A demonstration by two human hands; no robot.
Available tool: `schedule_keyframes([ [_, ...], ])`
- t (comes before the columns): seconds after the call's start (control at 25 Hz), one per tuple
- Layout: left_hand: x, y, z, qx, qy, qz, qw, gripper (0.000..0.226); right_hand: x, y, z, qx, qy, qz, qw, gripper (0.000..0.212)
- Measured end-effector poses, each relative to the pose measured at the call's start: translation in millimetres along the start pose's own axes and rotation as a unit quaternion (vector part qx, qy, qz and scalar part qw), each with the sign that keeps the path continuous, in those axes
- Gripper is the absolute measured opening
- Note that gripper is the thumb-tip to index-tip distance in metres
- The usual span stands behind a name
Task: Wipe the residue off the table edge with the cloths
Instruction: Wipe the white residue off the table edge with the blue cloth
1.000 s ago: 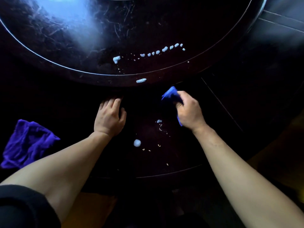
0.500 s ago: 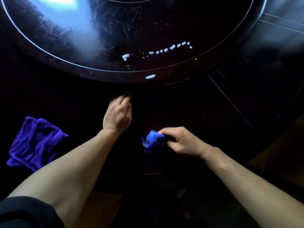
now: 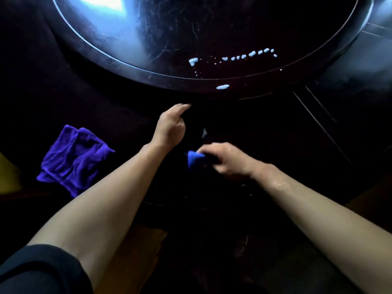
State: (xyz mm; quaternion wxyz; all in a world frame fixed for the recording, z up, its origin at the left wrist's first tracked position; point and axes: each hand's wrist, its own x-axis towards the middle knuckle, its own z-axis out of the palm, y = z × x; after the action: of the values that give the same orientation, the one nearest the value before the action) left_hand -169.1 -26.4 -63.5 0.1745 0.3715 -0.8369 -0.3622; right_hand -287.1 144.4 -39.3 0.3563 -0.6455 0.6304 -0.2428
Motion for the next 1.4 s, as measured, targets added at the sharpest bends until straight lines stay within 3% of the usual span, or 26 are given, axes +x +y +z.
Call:
schedule_keyframes([
  [0.16,-43.0,-13.5,-8.8,0.079,-0.033,0.063,0.994,0.051,-34.9,-7.5,3.0,0.022,-0.136,0.012,0.99,0.029],
  [0.24,-79.3,-26.3,-16.8,0.107,-0.041,0.086,0.99,0.044,-40.4,-5.7,-10.0,0.077,-0.146,0.033,0.986,0.022],
  [0.36,-121.5,-43.1,-26.4,0.143,-0.004,0.09,0.986,0.039,-23.1,-5.0,-32.5,0.146,-0.015,0.057,0.988,0.017],
  [0.52,-147.1,-51.9,-26.8,0.184,0.024,0.065,0.981,0.038,17.6,-0.3,-48.1,0.145,0.182,0.118,0.965,0.02],
  [0.72,-145.2,-50.9,-21.9,0.203,0.06,0.031,0.977,0.036,45.4,20.5,-42.2,0.117,0.248,0.189,0.943,0.019],
  [0.84,-144.6,-52.1,-23.7,0.203,0.062,0.022,0.977,0.036,63.7,18.1,-27.2,0.033,0.195,0.195,0.961,0.022],
  [1.04,-143.6,-49.4,-27.8,0.188,0.046,0.017,0.981,0.04,69.5,-16.2,6.8,-0.011,0.0,0.082,0.997,0.02],
  [1.16,-144.3,-49.8,-27.4,0.193,0.043,0.019,0.98,0.036,44.3,-38.8,30.4,-0.017,-0.132,0.025,0.991,0.016],
  [1.24,-144.3,-49.4,-25.8,0.197,0.056,0.015,0.979,0.033,22.7,-45.1,33.3,-0.01,-0.201,0.041,0.979,0.017],
  [1.32,-145.3,-48.6,-24.6,0.202,0.064,0.018,0.977,0.033,8.7,-44.2,18.8,-0.005,-0.237,0.076,0.968,0.018],
  [1.4,-145.5,-48.5,-24.0,0.209,0.065,0.023,0.976,0.033,8.5,-37.9,-4.9,0.01,-0.201,0.1,0.974,0.015],
])
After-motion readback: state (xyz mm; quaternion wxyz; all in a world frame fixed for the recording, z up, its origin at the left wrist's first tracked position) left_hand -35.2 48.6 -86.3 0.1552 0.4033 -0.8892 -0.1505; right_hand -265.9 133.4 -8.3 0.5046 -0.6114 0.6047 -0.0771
